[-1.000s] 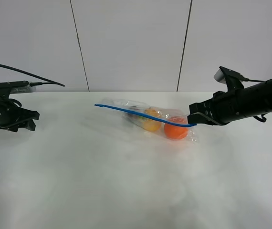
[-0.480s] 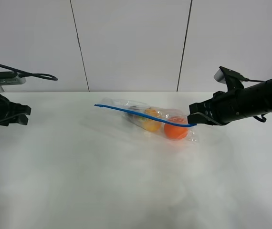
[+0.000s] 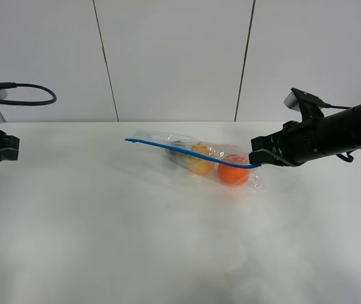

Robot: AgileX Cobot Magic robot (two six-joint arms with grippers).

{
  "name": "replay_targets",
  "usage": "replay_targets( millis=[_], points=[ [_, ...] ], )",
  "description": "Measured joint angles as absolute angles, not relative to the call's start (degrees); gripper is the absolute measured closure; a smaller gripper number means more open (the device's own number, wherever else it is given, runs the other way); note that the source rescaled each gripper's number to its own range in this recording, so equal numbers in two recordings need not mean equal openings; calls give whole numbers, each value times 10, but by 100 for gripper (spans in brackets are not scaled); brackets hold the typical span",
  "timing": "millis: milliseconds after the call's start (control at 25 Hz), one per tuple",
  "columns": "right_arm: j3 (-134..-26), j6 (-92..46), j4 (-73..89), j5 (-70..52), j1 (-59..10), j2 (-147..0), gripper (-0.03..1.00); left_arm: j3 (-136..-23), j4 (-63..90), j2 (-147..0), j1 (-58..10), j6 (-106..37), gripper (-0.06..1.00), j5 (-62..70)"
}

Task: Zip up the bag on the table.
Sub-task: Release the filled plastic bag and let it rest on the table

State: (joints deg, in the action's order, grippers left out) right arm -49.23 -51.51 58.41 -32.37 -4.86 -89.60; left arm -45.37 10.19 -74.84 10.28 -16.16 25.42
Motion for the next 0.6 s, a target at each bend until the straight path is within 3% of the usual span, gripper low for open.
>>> replay_targets(
  millis=[600],
  points=[
    [-492,-515,584,-324,-49,-896,97,-336,102,-422,103,-154,22,334]
  ],
)
